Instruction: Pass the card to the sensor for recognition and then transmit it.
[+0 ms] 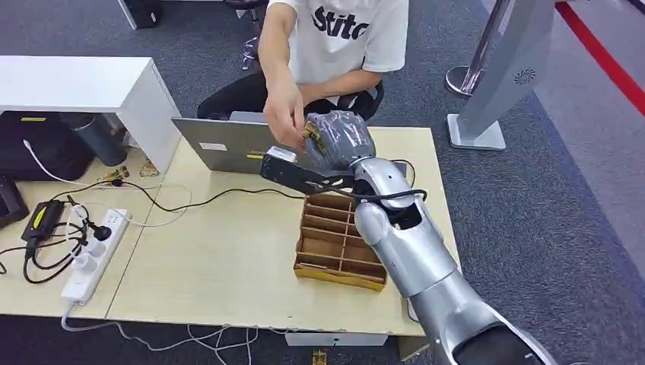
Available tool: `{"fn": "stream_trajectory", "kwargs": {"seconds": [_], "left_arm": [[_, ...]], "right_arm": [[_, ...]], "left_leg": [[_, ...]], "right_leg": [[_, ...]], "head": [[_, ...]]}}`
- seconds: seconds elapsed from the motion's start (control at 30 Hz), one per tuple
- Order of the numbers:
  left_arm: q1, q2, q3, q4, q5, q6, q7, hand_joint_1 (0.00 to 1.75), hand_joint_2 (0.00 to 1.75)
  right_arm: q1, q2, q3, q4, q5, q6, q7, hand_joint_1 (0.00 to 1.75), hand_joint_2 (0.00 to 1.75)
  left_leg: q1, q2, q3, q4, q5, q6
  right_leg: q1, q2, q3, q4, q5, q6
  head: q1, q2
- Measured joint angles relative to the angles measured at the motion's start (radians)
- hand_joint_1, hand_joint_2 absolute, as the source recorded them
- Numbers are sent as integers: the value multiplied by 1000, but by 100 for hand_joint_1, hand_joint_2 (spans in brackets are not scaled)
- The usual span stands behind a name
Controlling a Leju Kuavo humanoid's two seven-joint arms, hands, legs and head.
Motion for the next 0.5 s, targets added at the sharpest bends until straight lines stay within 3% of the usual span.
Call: {"fn": "stream_trajectory", "kwargs": {"seconds": [0.03, 0.5], "left_arm": [[0, 0, 0, 0, 0, 0, 0, 0, 175], [0, -3, 0, 1, 4, 0, 21, 0, 175]], "right_arm": [[-1, 2, 0, 4, 3, -1, -1, 0, 175], [41, 17, -10, -54, 18, -50, -38, 0, 175]], "left_leg": [[0, 0, 0, 0, 0, 0], [0, 0, 0, 0, 0, 0]], "right_leg": [[0, 0, 0, 0, 0, 0], [0, 0, 0, 0, 0, 0]], "head": [[0, 0], [0, 0]]}}
